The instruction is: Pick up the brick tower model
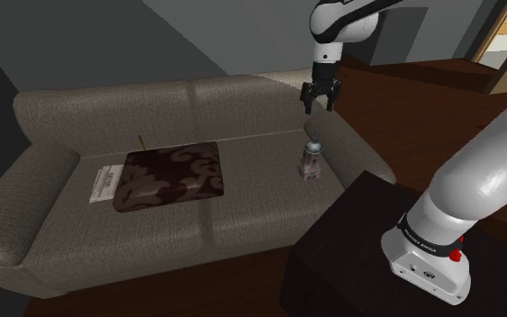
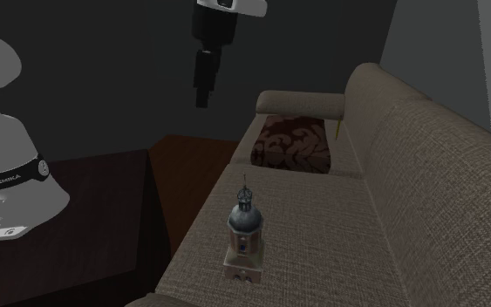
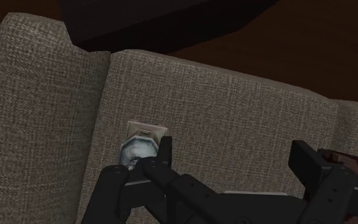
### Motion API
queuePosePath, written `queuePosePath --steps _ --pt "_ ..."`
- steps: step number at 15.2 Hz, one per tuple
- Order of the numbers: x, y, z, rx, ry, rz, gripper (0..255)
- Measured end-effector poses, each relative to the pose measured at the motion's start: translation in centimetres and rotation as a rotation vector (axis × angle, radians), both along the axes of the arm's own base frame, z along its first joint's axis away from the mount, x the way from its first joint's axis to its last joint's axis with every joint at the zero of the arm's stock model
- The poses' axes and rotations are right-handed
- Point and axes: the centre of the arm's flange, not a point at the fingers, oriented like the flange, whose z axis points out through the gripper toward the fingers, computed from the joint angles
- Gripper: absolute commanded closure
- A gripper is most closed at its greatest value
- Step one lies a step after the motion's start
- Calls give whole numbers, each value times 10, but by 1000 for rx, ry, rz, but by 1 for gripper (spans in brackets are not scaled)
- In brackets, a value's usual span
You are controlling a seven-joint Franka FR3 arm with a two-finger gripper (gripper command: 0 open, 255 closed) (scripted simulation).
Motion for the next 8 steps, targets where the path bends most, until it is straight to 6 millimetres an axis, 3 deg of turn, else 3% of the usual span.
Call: queuePosePath --steps 8 --pt "39 -68 -82 34 71 -222 0"
